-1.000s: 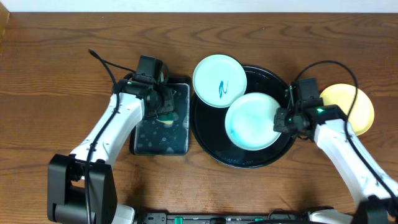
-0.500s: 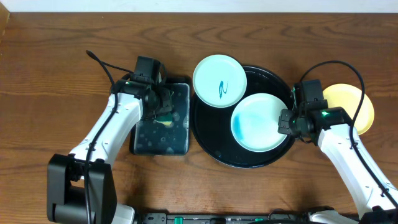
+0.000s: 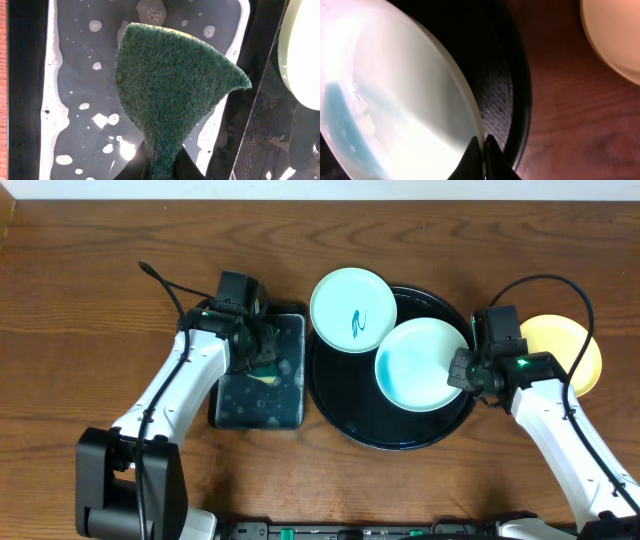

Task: Clean dirty plates on tray and stack at the side
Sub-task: 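Lift the pale green plate with the right gripper toward the yellow plate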

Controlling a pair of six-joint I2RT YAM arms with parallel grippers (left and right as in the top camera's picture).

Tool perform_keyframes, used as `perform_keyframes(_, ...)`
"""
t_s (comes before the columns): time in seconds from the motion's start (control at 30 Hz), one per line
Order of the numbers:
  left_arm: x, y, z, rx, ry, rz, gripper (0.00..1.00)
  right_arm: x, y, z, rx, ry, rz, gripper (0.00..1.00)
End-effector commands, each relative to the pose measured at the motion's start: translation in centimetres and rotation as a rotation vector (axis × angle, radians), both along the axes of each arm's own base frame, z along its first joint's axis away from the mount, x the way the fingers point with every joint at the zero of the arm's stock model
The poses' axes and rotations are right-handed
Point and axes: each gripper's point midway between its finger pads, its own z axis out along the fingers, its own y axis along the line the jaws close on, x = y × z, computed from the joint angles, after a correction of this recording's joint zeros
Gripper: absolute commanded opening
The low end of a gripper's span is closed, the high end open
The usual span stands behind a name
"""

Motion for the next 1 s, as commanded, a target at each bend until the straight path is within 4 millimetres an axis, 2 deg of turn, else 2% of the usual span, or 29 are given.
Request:
perform_keyframes(0.0,-0.2,0.4,0.1,0.016,-0.006,-0.009,0.13,-0.8,0.2,0.2,-0.029,0.028,0.034,0.01)
perform_keyframes(0.13,-0.2,0.4,0.1,0.016,-0.007,-0.009,0.12,-2.6,-0.2,-0.4,-0.049,0.107,0.036,0.01)
perform_keyframes(0.2,-0.2,0.4,0.1,0.016,-0.006,-0.009,0.13,-2.9,-0.7,-0.4,-0.075,0.116,0.029,0.01)
perform_keyframes(0.3,-0.2,0.4,0.1,0.016,-0.006,-0.009,0.13,-1.9,-1.2,0.0,-0.104,0.071,0.008,0.01)
perform_keyframes(0.5,-0.3,0.4,0.1,0.017,-0.003,-0.009,0.13,1.7,-0.9,1.3,-0.064,-0.085,-0.039,0.01)
perform_keyframes(0.6,-0.4,0.4,0.1,0.017,0.002,-0.009,0.13,2.3,-0.7,1.6,-0.057,-0.116,-0.039,0.01)
perform_keyframes(0.7,-0.4,0.4,0.1,0.017,0.001,-0.009,0.13,1.9,-0.7,1.4,-0.060,-0.098,-0.034,0.01)
perform_keyframes(0.97,-0.4,0.4,0.1,0.017,0.001,-0.009,0.12,-1.2,-1.1,0.2,-0.090,0.039,-0.022,0.01)
